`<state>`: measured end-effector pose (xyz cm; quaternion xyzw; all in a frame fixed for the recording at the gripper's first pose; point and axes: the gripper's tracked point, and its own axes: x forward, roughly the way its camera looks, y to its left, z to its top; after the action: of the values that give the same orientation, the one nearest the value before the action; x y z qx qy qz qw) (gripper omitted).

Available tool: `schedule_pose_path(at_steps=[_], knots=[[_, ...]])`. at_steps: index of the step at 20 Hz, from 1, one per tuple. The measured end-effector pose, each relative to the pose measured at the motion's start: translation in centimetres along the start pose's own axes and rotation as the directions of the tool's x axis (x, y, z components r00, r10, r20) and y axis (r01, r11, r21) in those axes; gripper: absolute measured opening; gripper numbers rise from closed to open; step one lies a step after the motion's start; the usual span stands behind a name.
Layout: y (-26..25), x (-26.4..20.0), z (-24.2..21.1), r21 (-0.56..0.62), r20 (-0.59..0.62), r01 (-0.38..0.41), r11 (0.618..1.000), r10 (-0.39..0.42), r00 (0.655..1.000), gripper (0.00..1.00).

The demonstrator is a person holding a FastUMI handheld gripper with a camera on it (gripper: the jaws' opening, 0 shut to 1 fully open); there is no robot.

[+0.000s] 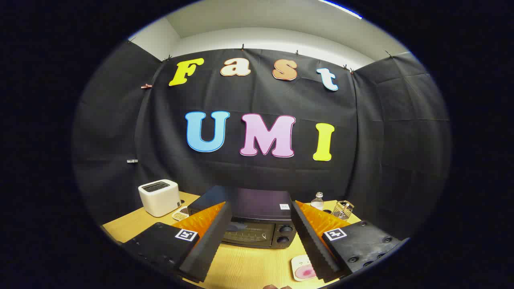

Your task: Open the toaster oven, put the food inside, and close the toaster oven door.

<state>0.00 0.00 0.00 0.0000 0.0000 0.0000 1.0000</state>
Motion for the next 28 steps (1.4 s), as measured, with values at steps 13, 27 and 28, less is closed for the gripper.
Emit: schedule_pose_path(at_steps=[13,27,28], knots=[[1.3,-1.0,-1.9,0.002,-0.054,-0.029,1.0,0.029,0.998,0.98],[3.7,-0.8,-2.8,0.001,-0.073,-0.057,0.998,0.057,0.996,0.98],[3.9,-0.4,-2.9,0.003,-0.074,-0.058,0.998,0.058,0.996,0.98]])
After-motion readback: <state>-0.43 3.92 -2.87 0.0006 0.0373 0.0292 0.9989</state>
